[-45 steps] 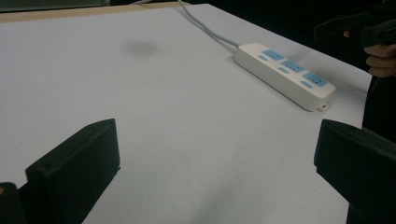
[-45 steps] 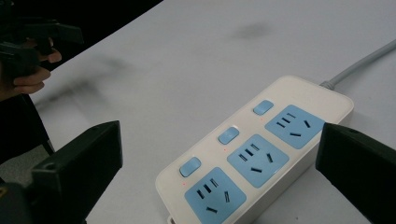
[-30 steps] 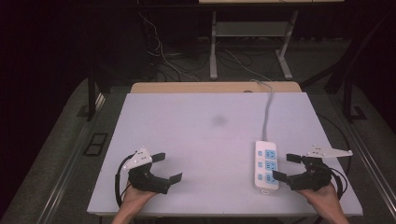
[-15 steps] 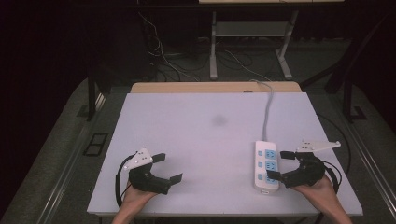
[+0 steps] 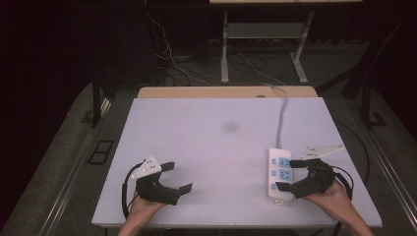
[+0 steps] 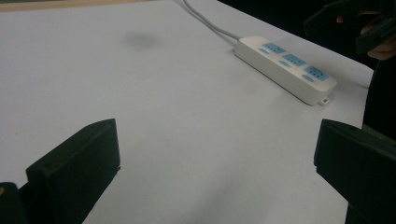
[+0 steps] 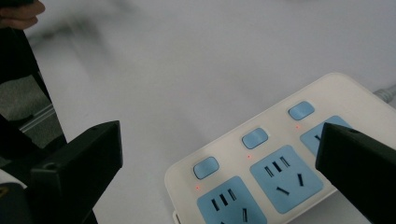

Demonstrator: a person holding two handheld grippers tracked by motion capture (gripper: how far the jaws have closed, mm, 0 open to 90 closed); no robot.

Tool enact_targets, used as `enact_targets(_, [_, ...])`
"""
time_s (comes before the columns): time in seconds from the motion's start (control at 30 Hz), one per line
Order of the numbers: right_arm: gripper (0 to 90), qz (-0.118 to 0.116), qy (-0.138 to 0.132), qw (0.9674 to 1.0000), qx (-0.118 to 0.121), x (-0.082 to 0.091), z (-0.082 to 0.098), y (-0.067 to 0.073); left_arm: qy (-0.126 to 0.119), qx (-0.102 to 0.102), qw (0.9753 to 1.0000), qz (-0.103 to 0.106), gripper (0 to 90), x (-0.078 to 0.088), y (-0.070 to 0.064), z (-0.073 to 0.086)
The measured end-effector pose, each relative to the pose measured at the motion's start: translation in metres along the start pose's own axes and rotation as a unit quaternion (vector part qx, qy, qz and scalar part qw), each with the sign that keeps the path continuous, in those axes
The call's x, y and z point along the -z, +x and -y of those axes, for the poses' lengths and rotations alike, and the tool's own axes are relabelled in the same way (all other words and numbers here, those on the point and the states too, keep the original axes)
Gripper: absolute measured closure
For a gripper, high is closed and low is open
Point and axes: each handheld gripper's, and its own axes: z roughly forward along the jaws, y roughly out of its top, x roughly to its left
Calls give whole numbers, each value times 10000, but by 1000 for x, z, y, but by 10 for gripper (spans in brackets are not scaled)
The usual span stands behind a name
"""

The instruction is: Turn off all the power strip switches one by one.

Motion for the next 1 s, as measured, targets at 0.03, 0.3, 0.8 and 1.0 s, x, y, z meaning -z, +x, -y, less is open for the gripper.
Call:
enact_targets(0.03, [4, -7, 43, 10000, 36, -1, -1, 0, 2, -1, 10000, 0, 0, 0, 0, 0])
enact_targets(0.3, [5, -70, 303, 9993, 187, -6, -7, 3, 20, -3, 10000, 9, 0, -1, 0, 0])
enact_targets(0.8, [368, -463, 842, 9927, 732, -10, -22, 11, 41, -6, 10000, 23, 0, -2, -1, 0])
enact_targets(1.0, [558, -495, 949, 9910, 799, -13, -23, 9, 39, -4, 10000, 24, 0, -1, -1, 1])
